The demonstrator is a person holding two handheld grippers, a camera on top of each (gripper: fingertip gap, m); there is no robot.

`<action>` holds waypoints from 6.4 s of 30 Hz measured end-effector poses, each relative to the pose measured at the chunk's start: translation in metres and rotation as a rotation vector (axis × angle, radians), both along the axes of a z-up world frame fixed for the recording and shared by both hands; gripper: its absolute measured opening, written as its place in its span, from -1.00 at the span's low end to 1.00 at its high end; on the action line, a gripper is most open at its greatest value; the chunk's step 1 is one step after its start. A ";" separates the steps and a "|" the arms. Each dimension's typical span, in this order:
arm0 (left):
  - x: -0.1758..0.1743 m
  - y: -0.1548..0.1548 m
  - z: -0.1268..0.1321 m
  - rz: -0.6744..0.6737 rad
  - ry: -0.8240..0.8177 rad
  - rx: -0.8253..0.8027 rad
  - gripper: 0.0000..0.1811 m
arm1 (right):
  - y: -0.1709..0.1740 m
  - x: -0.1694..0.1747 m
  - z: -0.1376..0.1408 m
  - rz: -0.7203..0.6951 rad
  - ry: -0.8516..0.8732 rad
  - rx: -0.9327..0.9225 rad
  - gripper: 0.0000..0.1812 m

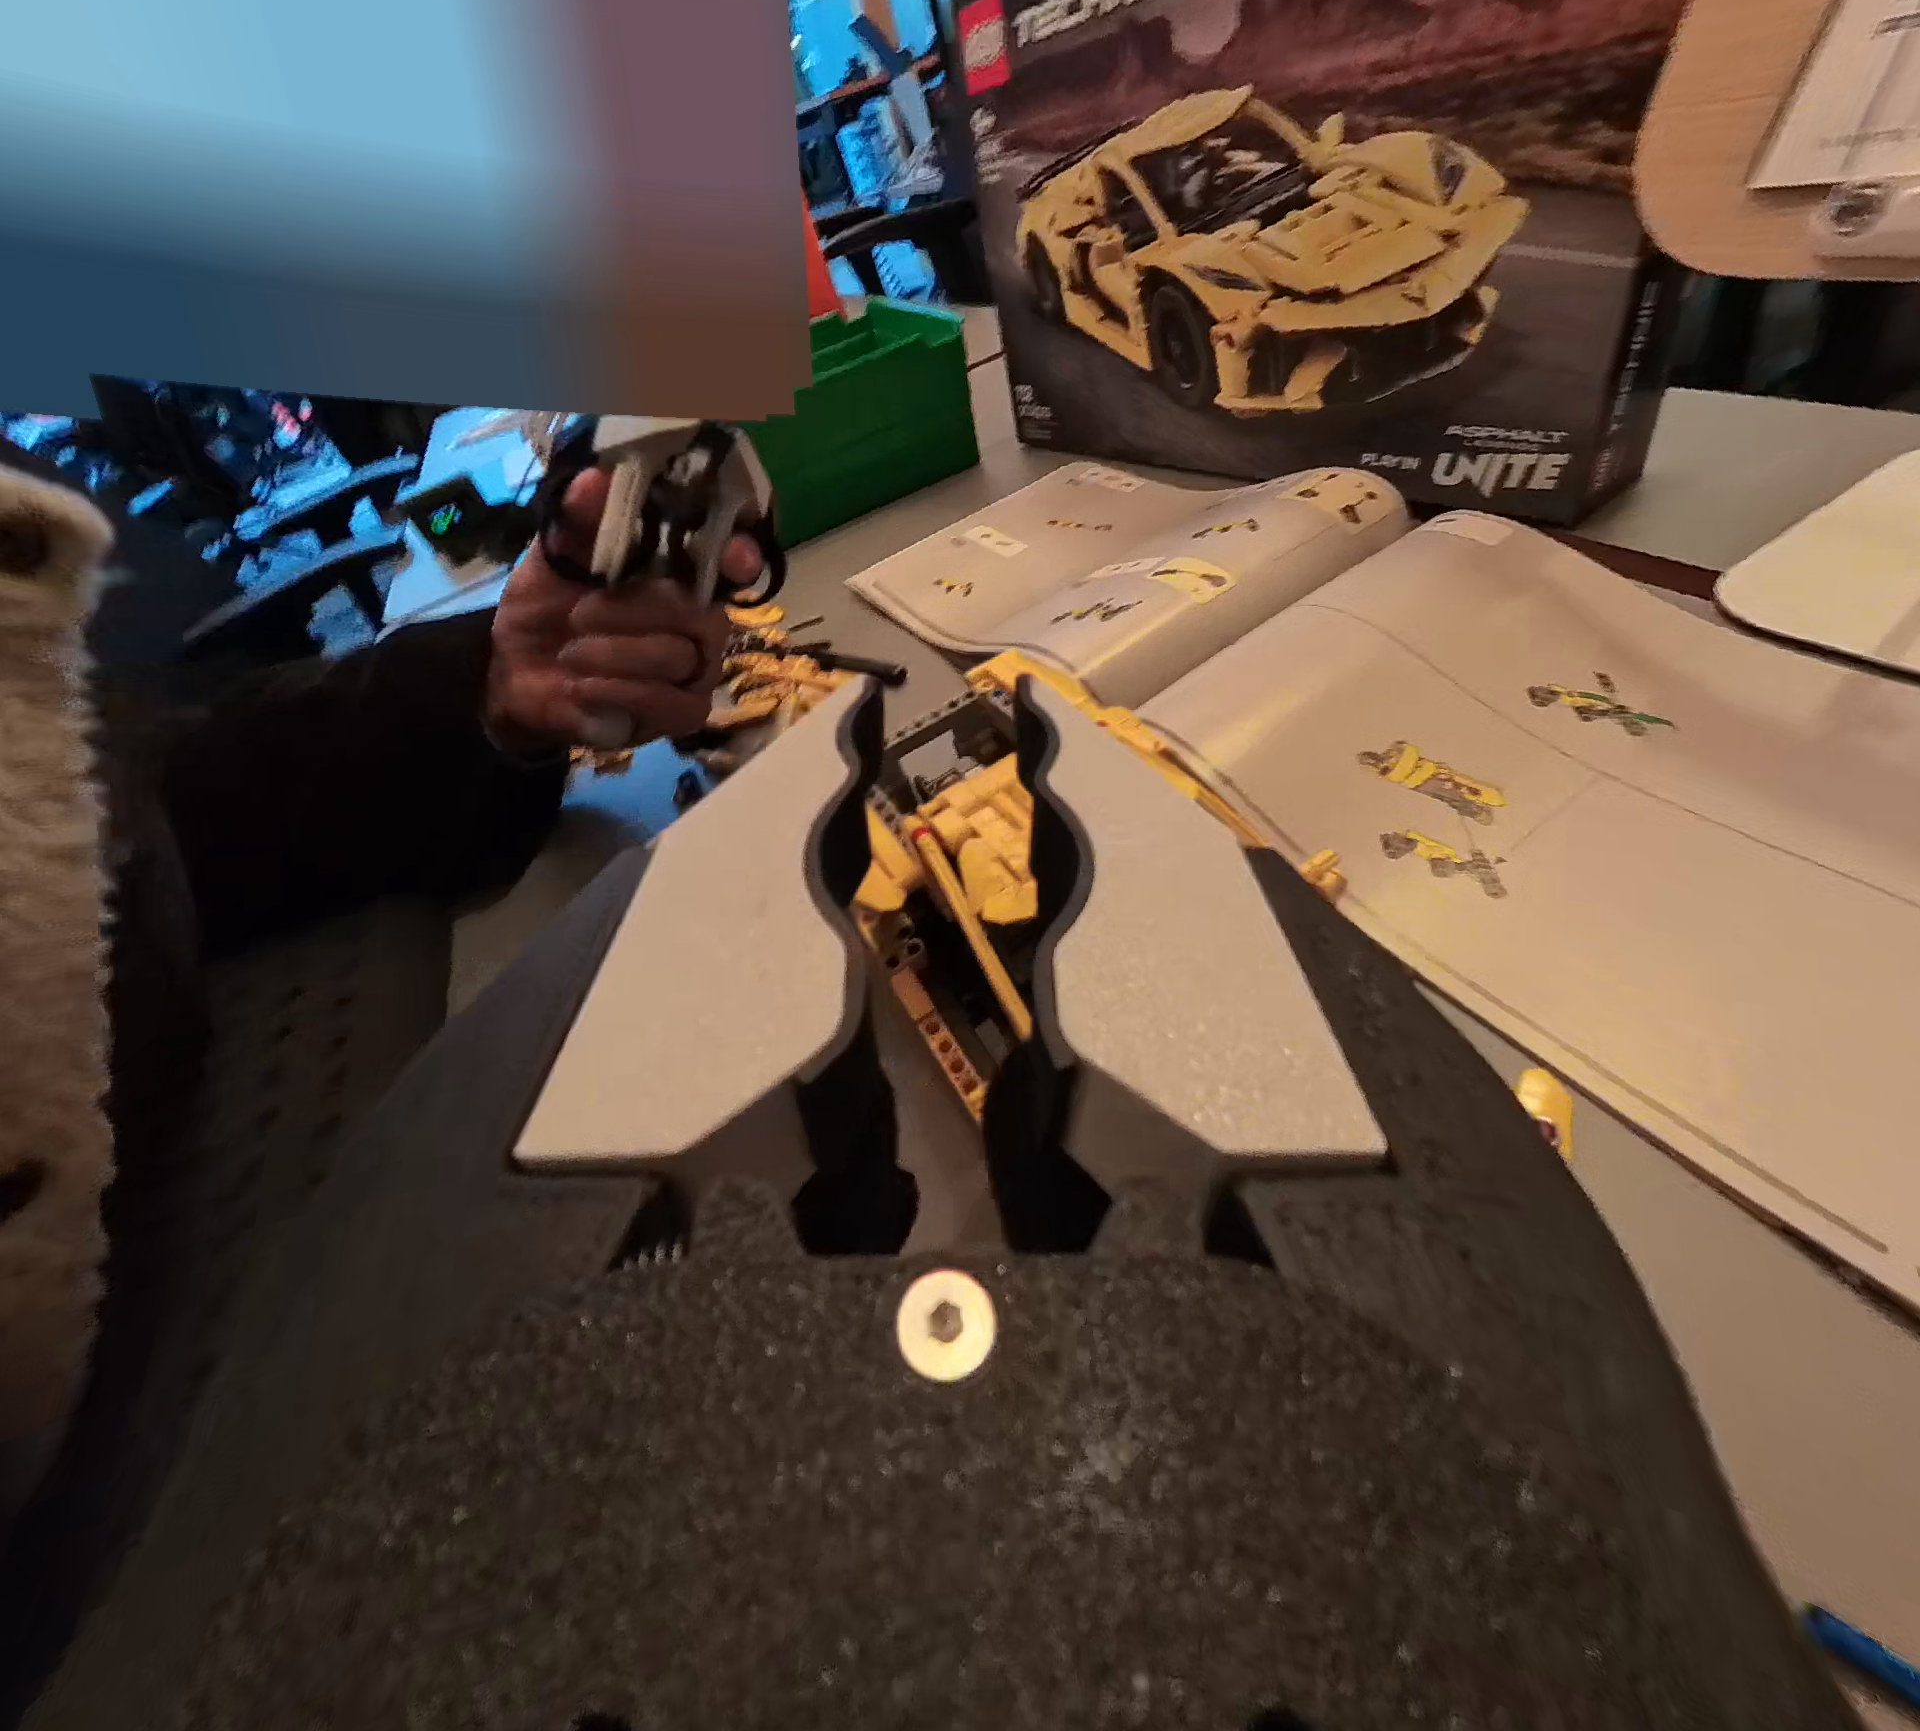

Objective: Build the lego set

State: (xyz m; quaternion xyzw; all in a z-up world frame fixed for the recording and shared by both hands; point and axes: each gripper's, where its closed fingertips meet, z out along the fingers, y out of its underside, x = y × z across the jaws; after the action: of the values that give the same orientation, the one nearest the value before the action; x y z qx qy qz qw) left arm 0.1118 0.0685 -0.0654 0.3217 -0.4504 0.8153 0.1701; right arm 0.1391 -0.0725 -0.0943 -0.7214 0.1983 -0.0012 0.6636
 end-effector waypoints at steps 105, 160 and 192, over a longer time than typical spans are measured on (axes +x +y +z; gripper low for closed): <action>-0.058 -0.097 -0.063 0.003 -0.461 0.816 -0.92 | -0.227 -0.107 -0.133 0.008 -0.037 -0.876 -0.96; -0.090 -0.131 -0.058 -0.097 -0.535 0.759 -0.92 | -0.013 -0.109 -0.066 0.216 -0.041 -0.381 -0.99; -0.044 -0.100 -0.077 0.104 -0.423 0.944 -0.92 | -0.031 -0.056 -0.134 0.044 -0.109 -0.751 -0.88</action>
State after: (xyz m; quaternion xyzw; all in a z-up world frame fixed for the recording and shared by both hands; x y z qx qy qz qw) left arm 0.0677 -0.0318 -0.1427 0.2136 -0.7771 0.5778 -0.1291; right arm 0.0835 -0.1038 -0.2285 -0.9172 0.1328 -0.0979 0.3626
